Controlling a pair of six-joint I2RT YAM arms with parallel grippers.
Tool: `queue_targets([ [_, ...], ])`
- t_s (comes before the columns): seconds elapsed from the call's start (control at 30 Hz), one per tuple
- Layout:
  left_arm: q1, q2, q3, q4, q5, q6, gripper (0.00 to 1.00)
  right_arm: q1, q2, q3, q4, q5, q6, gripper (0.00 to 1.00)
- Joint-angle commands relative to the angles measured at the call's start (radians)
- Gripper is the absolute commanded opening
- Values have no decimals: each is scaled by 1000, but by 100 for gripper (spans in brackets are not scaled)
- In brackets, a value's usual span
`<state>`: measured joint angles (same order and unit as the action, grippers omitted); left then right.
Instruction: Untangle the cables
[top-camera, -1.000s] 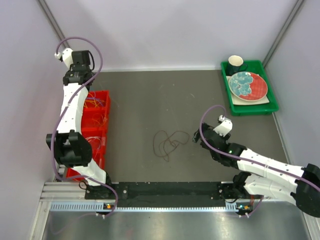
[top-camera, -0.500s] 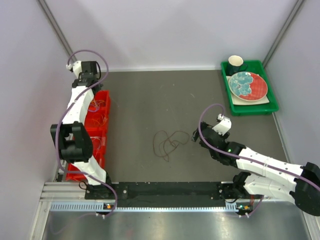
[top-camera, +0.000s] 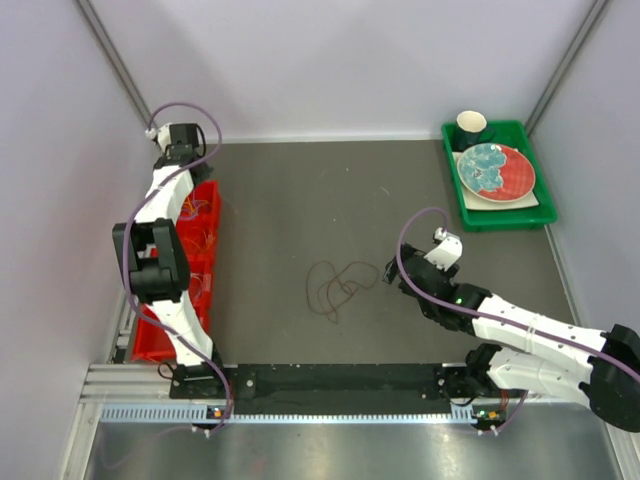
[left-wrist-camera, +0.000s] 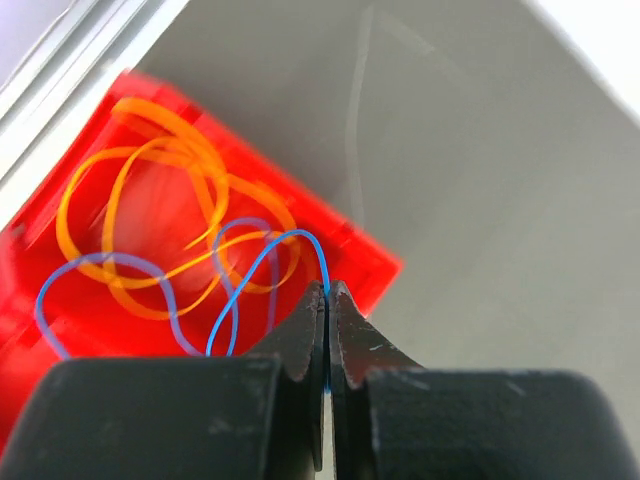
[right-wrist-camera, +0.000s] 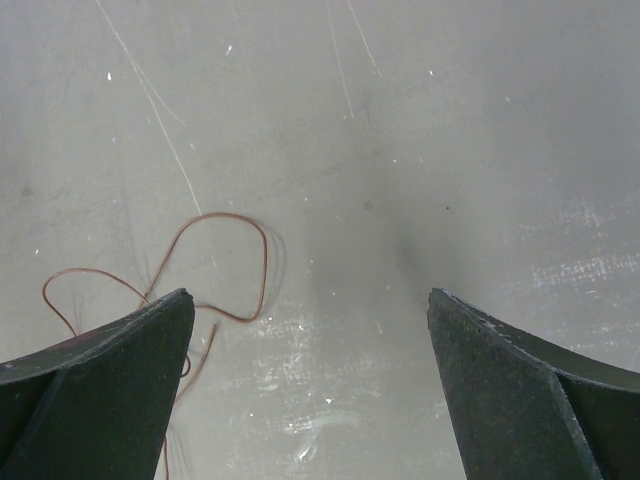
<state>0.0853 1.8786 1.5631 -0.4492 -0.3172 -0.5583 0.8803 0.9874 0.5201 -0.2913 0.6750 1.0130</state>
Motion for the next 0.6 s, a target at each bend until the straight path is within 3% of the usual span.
queue_targets([
  [0.0,8,39,127,96,78,-40,0,-9,-7,35,35,0,-11,99],
  [0.17,16,42,88,162,121,-54,0,-9,-9,35,37,0,-11,99],
  [0.33,33,-74,-163,303,92,-120,0,-10,-7,32,43,0,-14,99],
  [0.57,50,-119,-250,264,-22,-143,0,-12,-12,32,41,-9,-19,99],
])
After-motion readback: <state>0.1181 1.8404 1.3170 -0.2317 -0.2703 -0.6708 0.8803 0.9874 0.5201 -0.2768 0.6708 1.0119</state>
